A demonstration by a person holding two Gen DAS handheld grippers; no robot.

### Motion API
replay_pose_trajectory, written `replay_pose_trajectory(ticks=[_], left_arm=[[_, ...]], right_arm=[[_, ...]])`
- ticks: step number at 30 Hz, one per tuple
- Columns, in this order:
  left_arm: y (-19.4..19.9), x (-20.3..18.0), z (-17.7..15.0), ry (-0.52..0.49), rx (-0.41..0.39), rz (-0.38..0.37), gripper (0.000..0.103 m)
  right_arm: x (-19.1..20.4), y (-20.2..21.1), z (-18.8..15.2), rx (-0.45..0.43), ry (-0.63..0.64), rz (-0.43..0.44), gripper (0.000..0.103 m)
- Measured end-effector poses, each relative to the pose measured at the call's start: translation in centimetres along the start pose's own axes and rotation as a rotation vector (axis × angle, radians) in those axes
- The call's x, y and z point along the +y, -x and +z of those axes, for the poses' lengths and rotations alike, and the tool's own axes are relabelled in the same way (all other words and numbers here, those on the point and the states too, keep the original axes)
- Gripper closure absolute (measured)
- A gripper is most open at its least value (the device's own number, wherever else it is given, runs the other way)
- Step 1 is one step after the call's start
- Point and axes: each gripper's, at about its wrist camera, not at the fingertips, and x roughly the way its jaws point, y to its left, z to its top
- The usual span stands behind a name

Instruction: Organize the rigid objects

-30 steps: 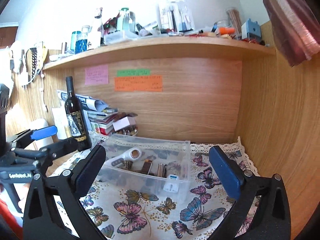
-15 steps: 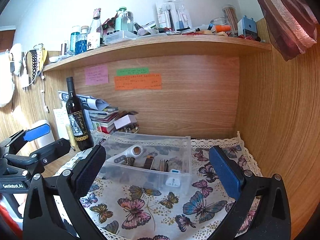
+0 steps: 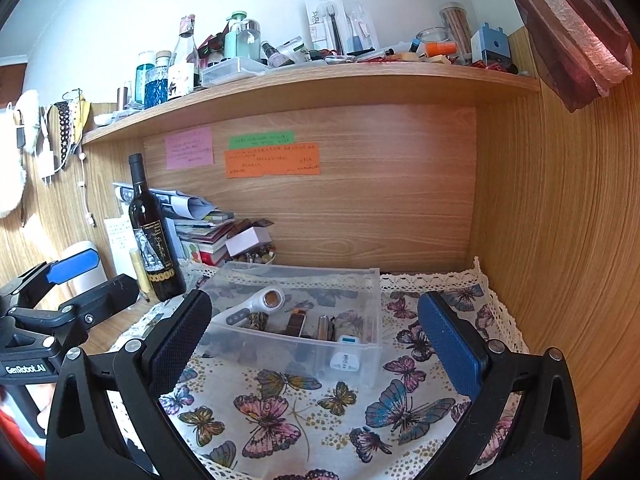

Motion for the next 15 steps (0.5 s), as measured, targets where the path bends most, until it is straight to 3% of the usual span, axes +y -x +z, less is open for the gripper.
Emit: replay_pose_trajectory(ticks=[15], left_arm=[[-0.33,-0.33,0.03,-0.007,0.006,-0.007,0.001]], right_arm=[[0.13,-0.09,-0.10,0.007,0.003,0.003,0.000]])
